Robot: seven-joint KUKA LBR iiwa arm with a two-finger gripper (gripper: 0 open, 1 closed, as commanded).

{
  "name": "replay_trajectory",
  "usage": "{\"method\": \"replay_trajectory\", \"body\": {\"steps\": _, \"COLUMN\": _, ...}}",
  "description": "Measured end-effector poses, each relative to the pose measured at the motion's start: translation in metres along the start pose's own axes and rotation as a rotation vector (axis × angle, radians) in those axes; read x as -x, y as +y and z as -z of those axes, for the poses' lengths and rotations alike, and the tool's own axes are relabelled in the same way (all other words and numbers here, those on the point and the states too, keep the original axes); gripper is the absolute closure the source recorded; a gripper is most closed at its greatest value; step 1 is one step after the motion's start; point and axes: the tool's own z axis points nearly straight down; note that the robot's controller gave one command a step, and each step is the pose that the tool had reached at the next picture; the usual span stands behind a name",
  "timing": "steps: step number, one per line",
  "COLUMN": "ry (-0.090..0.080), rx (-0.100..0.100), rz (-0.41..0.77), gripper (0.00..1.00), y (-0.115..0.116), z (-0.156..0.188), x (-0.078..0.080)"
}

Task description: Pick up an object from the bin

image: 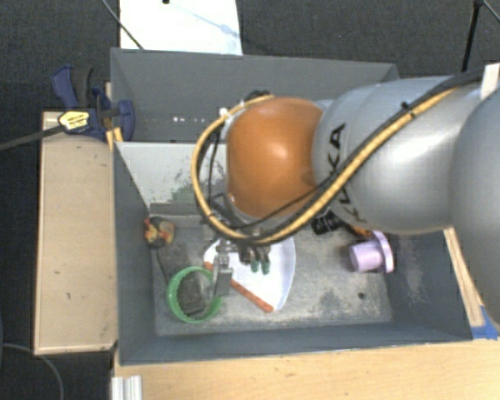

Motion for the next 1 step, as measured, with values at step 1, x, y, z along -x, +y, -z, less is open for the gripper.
{"method": "replay_trajectory", "body": {"steps": 1, "ry": 0.009, "rx": -0.004, "rz": 0.244, "gripper": 0.0, "y": 0.0202, "z": -0.0115, "x": 0.0101}}
